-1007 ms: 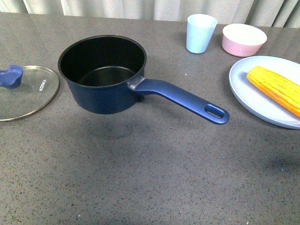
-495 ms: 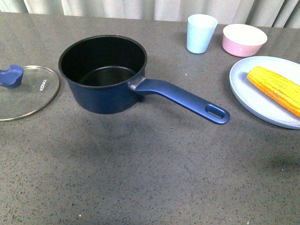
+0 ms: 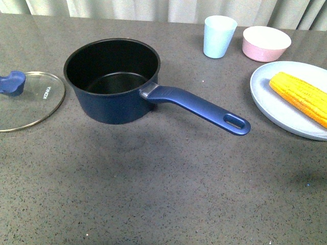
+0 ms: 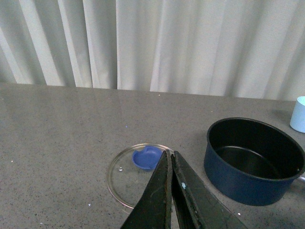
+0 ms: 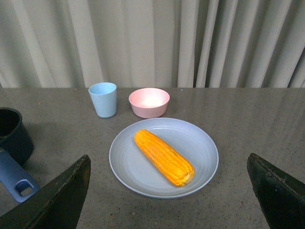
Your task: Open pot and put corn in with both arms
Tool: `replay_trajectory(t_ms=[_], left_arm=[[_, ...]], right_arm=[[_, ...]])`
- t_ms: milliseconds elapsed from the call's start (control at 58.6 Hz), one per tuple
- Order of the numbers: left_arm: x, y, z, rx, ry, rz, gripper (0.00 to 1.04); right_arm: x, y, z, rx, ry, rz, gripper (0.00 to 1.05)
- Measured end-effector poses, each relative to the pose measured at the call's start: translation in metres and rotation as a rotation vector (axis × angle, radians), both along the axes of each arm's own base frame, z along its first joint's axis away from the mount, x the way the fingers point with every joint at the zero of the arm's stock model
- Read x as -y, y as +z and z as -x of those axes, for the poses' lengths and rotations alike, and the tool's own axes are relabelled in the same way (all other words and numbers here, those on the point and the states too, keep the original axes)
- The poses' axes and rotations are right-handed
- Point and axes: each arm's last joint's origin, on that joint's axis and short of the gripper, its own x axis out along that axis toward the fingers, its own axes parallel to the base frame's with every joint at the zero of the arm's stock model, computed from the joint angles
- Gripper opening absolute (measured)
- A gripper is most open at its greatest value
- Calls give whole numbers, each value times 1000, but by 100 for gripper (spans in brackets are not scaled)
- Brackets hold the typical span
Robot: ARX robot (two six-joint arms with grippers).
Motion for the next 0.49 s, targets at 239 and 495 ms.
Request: replay_trajectory(t_ms=[239, 495], left_arm=[[0, 0, 8, 1, 0, 0, 2], [0, -4, 17, -30, -1, 0, 2]], right_arm=[[0, 0, 0, 0, 0, 0, 96], [0, 0, 0, 0, 0, 0, 96]])
